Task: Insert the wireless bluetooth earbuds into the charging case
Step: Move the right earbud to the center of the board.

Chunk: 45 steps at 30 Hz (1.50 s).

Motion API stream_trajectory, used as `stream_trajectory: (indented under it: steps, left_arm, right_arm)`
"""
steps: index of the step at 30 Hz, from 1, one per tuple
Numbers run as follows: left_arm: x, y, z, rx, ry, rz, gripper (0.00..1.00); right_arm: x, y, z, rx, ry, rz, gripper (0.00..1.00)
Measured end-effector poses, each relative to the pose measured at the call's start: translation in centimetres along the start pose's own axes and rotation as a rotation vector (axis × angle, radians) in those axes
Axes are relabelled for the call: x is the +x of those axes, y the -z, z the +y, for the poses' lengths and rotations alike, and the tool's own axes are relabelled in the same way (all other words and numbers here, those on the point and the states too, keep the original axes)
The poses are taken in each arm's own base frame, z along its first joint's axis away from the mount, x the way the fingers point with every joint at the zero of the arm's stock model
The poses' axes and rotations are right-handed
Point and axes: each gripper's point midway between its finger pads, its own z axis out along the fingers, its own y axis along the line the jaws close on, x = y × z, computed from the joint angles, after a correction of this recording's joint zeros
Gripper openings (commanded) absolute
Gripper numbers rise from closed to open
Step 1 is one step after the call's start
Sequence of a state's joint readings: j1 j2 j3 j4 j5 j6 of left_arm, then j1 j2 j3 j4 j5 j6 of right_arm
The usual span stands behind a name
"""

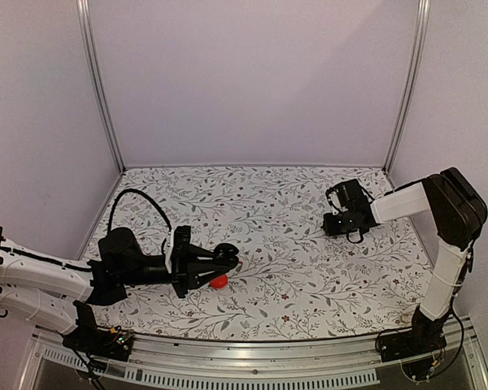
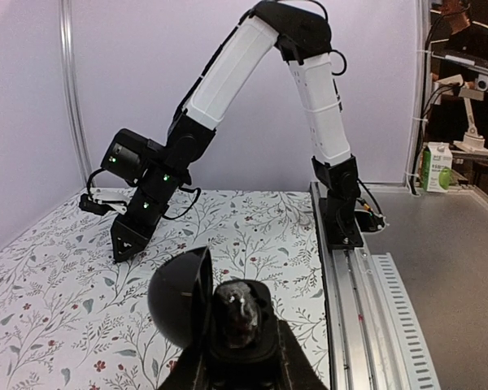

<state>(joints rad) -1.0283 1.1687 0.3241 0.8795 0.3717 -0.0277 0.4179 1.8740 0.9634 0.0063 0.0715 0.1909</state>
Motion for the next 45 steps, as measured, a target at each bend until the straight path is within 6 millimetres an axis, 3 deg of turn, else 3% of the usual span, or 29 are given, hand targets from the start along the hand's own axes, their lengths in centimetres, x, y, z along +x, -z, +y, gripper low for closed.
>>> stream_trajectory:
  steps: [7,20,29,36,41,45]
  left_arm:
    - [0.3,0.1,0.1,-0.004,0.002,0.007,0.01]
    - [0.5,0.2,0.2,-0.009,0.003,0.010,0.01]
    - [0.5,0.2,0.3,-0.013,0.004,0.010,0.01]
    - [0.5,0.2,0.4,-0.017,0.004,0.010,0.01]
    - [0.5,0.3,0.5,-0.019,0.003,0.010,0.01]
    - [0.5,0.3,0.6,-0.020,0.003,0.010,0.01]
  right_arm:
    - [0.1,0.0,0.2,-0.001,0.007,0.000,0.30]
    - [0.4,0.1,1.5,-0.023,0.052,0.003,0.15]
    - [1.6,0.6,6.7,-0.133,0.197,0.009,0.13]
    - [4.8,2.3,14.1,-0.329,0.437,0.025,0.13]
    - [7.5,4.0,18.0,-0.443,0.602,0.017,0.27]
    - [8.0,4.6,17.7,-0.451,0.637,0.010,0.36]
